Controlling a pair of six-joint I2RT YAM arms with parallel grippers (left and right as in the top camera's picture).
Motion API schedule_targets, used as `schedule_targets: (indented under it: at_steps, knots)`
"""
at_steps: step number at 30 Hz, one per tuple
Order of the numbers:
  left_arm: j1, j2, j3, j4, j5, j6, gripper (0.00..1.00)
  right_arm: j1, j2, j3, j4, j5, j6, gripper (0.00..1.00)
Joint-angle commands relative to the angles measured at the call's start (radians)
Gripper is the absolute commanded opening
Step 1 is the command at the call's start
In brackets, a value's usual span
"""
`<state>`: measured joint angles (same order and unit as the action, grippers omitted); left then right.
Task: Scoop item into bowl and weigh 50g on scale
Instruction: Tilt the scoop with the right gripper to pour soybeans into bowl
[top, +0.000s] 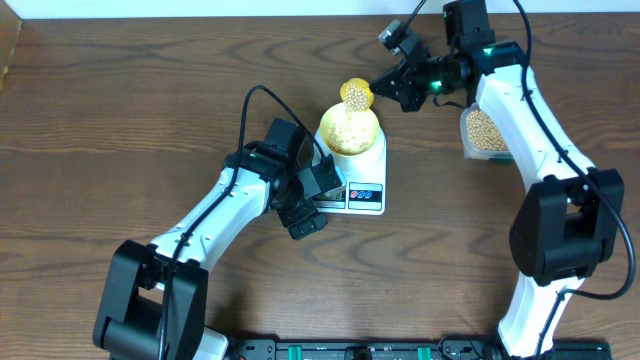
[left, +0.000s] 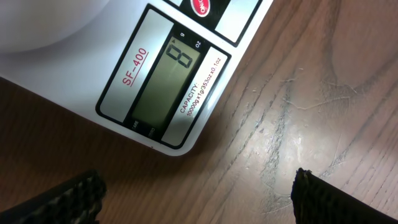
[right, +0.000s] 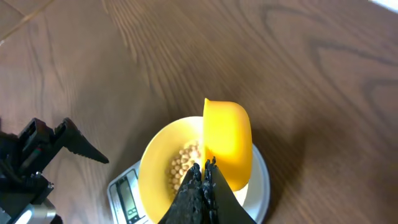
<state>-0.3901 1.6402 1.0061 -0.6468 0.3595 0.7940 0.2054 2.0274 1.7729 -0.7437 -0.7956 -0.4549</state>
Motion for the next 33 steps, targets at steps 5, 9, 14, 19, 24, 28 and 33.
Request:
schedule_targets:
  at_steps: [5, 9, 14, 19, 24, 28, 33]
  knots:
    - [-0.002, 0.007, -0.006, -0.002, -0.01, 0.017, 0.98, 0.006, -0.04, -0.002, 0.004, 0.01, -0.041, 0.01]
    - [-0.002, 0.007, -0.007, -0.003, -0.01, 0.017, 0.98, 0.006, -0.04, -0.002, 0.006, 0.0, -0.041, 0.01]
    - [-0.002, 0.007, -0.007, -0.003, -0.01, 0.017, 0.98, 0.006, -0.04, -0.002, 0.006, -0.001, -0.041, 0.01]
    - [-0.002, 0.007, -0.007, -0.002, -0.01, 0.017, 0.98, 0.006, -0.04, -0.002, 0.008, 0.0, -0.041, 0.01]
    - [-0.002, 0.007, -0.006, -0.002, -0.01, 0.017, 0.98, 0.006, -0.04, -0.002, 0.006, -0.001, -0.04, 0.01]
    - [-0.002, 0.007, -0.007, -0.002, -0.01, 0.017, 0.98, 0.006, -0.04, -0.002, -0.002, -0.001, -0.04, 0.01]
    - [-0.002, 0.007, -0.007, -0.003, -0.01, 0.017, 0.98, 0.006, -0.04, -0.002, -0.001, -0.001, -0.04, 0.01]
